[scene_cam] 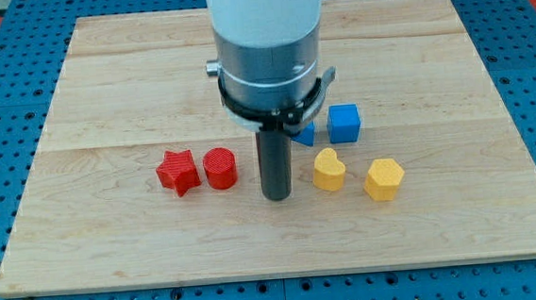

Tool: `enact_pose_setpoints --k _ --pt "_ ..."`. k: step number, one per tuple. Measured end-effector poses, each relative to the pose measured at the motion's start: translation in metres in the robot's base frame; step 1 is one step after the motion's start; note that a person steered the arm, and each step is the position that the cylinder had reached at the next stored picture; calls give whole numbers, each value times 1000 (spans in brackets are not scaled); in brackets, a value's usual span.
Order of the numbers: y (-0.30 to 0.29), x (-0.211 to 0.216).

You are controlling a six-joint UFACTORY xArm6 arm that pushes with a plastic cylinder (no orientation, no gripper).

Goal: Push yellow heart close to yellow hexagon

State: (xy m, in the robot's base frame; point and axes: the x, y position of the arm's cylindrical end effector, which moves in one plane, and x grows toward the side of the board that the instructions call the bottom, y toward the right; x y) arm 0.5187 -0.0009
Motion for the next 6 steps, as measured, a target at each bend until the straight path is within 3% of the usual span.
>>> enact_pose_setpoints --k 2,3,4,6 --pt "-37 -17" --pt "12 -48" --pt "77 -39" --pt "92 -20"
